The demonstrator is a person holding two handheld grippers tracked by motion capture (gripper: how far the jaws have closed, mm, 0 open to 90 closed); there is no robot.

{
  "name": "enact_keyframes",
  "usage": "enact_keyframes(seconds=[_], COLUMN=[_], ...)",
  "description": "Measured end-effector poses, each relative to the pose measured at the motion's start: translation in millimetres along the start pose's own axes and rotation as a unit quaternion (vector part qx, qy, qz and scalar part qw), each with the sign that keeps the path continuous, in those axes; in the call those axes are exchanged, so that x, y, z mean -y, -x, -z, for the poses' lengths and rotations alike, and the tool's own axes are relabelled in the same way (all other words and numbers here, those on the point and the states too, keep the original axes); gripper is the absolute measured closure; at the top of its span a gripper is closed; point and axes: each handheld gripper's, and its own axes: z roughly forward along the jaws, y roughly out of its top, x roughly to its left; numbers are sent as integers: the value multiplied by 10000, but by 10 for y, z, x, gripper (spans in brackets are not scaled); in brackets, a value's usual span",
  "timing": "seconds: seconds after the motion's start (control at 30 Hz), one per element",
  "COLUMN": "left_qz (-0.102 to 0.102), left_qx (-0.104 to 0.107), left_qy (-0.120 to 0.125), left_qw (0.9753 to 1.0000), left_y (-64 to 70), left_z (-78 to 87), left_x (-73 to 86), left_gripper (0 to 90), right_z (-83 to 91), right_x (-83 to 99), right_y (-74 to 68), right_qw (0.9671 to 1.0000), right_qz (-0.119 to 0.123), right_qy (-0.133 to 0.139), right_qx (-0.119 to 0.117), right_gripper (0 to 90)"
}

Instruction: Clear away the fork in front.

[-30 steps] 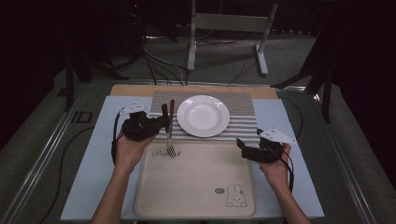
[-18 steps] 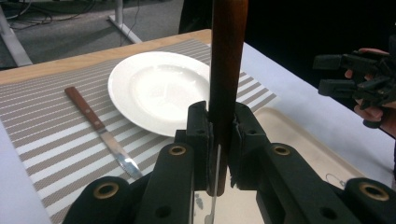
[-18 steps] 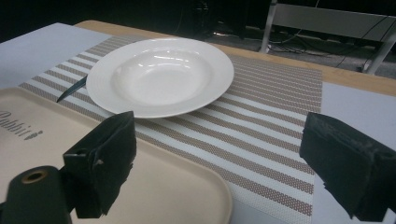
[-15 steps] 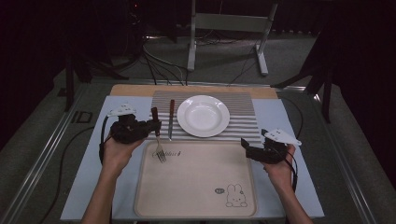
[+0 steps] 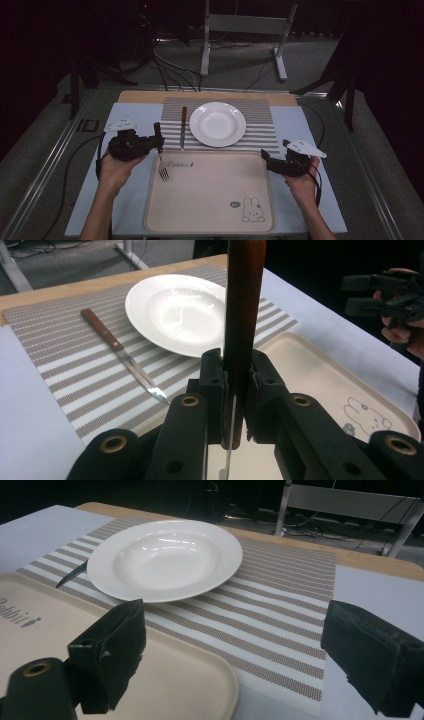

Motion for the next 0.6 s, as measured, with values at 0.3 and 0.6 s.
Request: enact_keyframes(seconds=[0.3,0.6], left_qz=[62,184], left_qx=[20,227], left_qy=[-61,-306], left_qw=[10000,9991], left_y=[5,-2], left_z=[84,81], left_x=[124,252], left_gripper=[803,804], right_z=[34,63], right_x=[37,88], right_y=[39,40], right_qw=[10000,10000], right_qz=[-32,-27], right_qy=[-21,-54], right_qx=[39,27], right_gripper=[110,110])
